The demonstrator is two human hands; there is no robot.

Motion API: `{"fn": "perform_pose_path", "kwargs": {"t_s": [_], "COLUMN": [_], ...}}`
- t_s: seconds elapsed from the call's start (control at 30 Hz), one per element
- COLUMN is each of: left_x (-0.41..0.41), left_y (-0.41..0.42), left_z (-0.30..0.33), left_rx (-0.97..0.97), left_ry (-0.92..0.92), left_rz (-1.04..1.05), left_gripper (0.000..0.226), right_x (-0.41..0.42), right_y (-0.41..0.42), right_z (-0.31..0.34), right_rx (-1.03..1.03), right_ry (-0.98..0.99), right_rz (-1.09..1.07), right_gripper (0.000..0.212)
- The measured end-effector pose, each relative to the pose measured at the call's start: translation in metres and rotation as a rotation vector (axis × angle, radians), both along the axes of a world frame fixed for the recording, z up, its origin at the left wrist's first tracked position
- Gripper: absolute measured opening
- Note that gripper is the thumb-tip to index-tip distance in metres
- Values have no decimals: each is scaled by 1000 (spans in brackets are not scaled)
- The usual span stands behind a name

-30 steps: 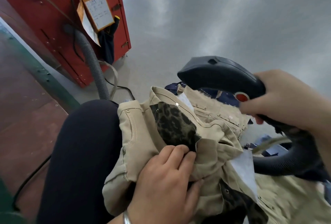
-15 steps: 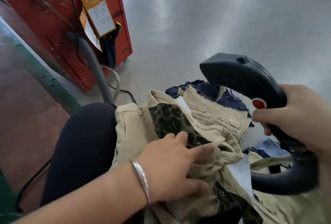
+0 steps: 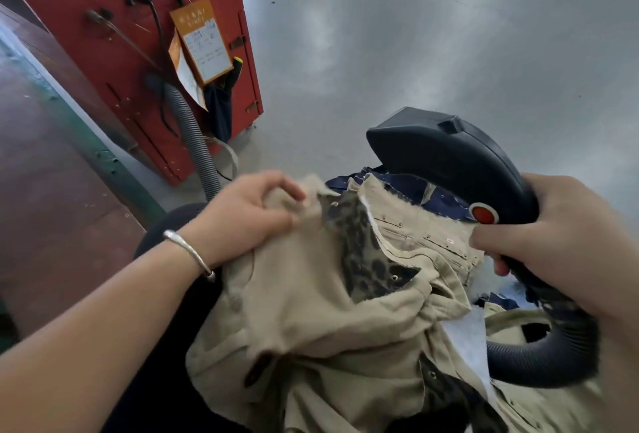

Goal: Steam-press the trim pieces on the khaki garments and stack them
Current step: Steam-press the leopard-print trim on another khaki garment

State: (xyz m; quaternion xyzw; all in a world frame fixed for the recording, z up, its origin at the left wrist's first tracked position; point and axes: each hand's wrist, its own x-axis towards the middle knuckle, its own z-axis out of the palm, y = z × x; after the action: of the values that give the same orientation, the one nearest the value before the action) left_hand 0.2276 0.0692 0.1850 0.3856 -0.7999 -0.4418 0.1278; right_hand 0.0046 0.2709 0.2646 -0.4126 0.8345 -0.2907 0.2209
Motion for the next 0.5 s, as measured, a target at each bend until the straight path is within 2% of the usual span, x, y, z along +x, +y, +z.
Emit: {"fn": "perform_pose_path", "kwargs": {"t_s": [0.03, 0.1, 0.13, 0.17, 0.23, 0.3, 0.33, 0.43, 0.5], "left_x": [5, 20, 29, 39, 66, 95, 109, 143, 153], "left_y": [-2, -3, 1, 7, 25, 46, 54, 66, 72], "left_z": [1, 1, 3, 3, 1, 5, 9, 23, 32], "left_rx": [-26, -132, -147, -122, 9, 165, 168, -71, -300], "left_ry": [187, 424, 459, 445, 315, 178, 106, -144, -421], "left_rz": [219, 675, 819, 876, 769, 597, 544, 548, 555], "left_gripper": [15, 21, 25, 23, 12, 24, 30, 32, 27], "right_x": [1, 7, 10, 14, 21, 28, 31, 39, 44], "right_y": [-2, -8, -12, -15, -19, -22, -23, -26, -27], "right_z": [2, 7, 9, 10, 11, 8, 6, 2, 0], "right_rx": [-1, -3, -6, -8, 9, 42, 56, 72, 75], "right_ry": [16, 18, 13, 10, 25, 80, 106, 139, 131], "right_rz": [10, 41, 62, 80, 120, 166, 183, 216, 225], "right_gripper": [13, 17, 19, 19, 11, 9, 10, 13, 14]}}
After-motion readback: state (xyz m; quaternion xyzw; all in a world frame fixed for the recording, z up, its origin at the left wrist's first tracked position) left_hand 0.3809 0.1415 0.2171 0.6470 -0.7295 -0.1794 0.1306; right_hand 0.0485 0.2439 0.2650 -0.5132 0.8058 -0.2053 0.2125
